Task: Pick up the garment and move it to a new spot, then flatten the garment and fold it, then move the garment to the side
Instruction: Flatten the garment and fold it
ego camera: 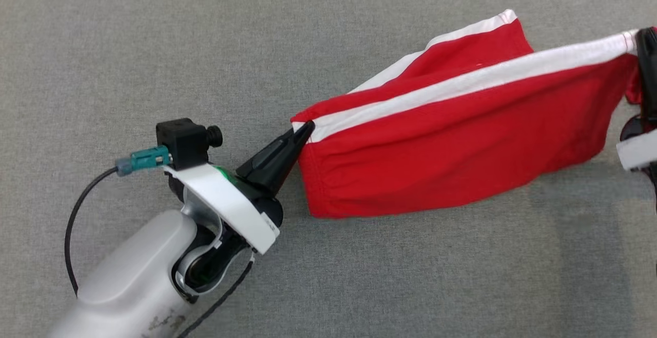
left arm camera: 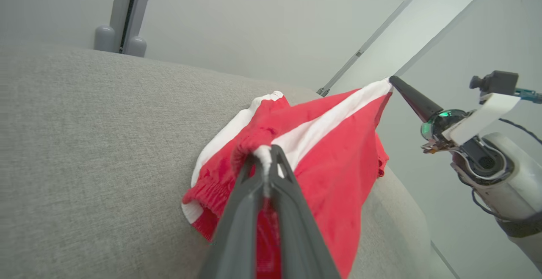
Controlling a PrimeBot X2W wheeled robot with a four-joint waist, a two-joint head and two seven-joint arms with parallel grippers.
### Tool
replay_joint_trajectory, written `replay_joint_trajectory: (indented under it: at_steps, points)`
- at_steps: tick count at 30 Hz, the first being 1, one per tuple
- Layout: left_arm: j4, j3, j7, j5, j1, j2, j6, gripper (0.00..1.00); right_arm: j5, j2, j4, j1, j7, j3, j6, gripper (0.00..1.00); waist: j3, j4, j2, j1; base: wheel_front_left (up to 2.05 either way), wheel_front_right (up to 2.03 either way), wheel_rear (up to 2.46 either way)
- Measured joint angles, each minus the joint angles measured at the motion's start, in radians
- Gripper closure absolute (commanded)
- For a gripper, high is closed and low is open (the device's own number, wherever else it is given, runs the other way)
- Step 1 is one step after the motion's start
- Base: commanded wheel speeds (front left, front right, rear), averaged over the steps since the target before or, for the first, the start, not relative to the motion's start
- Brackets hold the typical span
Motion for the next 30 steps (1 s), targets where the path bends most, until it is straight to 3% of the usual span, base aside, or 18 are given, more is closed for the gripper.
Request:
replay_joint_trajectory:
  at_steps: [8, 12, 18, 19, 20, 21, 22, 28, 30]
  points:
    - [0.114, 0.009, 0.045, -0.113, -0.106, -0.045, -0.001, 1.0, -0.046, -0.043, 0.238, -0.265, 0.018, 0.138, 0.0, 1.0, 0.071, 0.02, 0.0, 0.0, 0.0, 0.0, 0.0]
    - [0.174, 0.007, 0.041, -0.118, -0.153, -0.062, -0.002, 1.0, -0.05, -0.053, 0.351, -0.36, 0.042, 0.21, 0.0, 1.0, 0.099, 0.029, 0.0, 0.0, 0.0, 0.0, 0.0]
    - [0.221, -0.013, 0.021, -0.121, -0.188, -0.078, -0.002, 1.0, -0.042, -0.053, 0.498, -0.467, -0.009, 0.281, 0.0, 1.0, 0.122, 0.04, -0.0001, 0.0, 0.0, 0.0, 0.0]
    - [0.225, -0.017, 0.019, -0.125, -0.191, -0.079, -0.002, 0.94, -0.036, -0.049, 0.52, -0.478, -0.02, 0.289, 0.0, 1.0, 0.124, 0.041, 0.0, 0.0, 0.0, 0.0, 0.0]
    - [0.23, -0.02, 0.017, -0.133, -0.192, -0.081, -0.002, 0.69, -0.028, -0.044, 0.537, -0.488, -0.026, 0.301, 0.0, 0.8, 0.125, 0.042, 0.0, 0.0001, 0.0, 0.0, 0.0]
    - [0.234, -0.024, 0.012, -0.136, -0.193, -0.082, -0.003, 0.0, -0.018, -0.04, 0.554, -0.494, -0.033, 0.31, 0.0, 0.51, 0.126, 0.043, -0.0001, 0.0, 0.0, 0.0, 0.0]
    - [0.24, -0.03, 0.01, -0.136, -0.193, -0.081, -0.003, 0.0, -0.01, -0.036, 0.568, -0.497, -0.049, 0.314, 0.0, 0.0, 0.127, 0.042, 0.0, 0.0, 0.0, 0.0, 0.0]
    - [0.283, -0.038, -0.094, -0.097, -0.187, -0.076, -0.003, 0.0, 0.024, -0.029, 0.616, -0.489, -0.197, 0.308, 0.0, 0.0, 0.105, 0.038, 0.0, 0.0, 0.0, 0.0, 0.0]
    - [0.291, -0.013, -0.149, -0.03, -0.138, -0.067, 0.042, 0.0, 0.061, -0.019, 0.611, -0.414, -0.242, 0.317, 0.0, 0.0, 0.076, 0.034, 0.0, 0.0, 0.0, 0.0, 0.0]
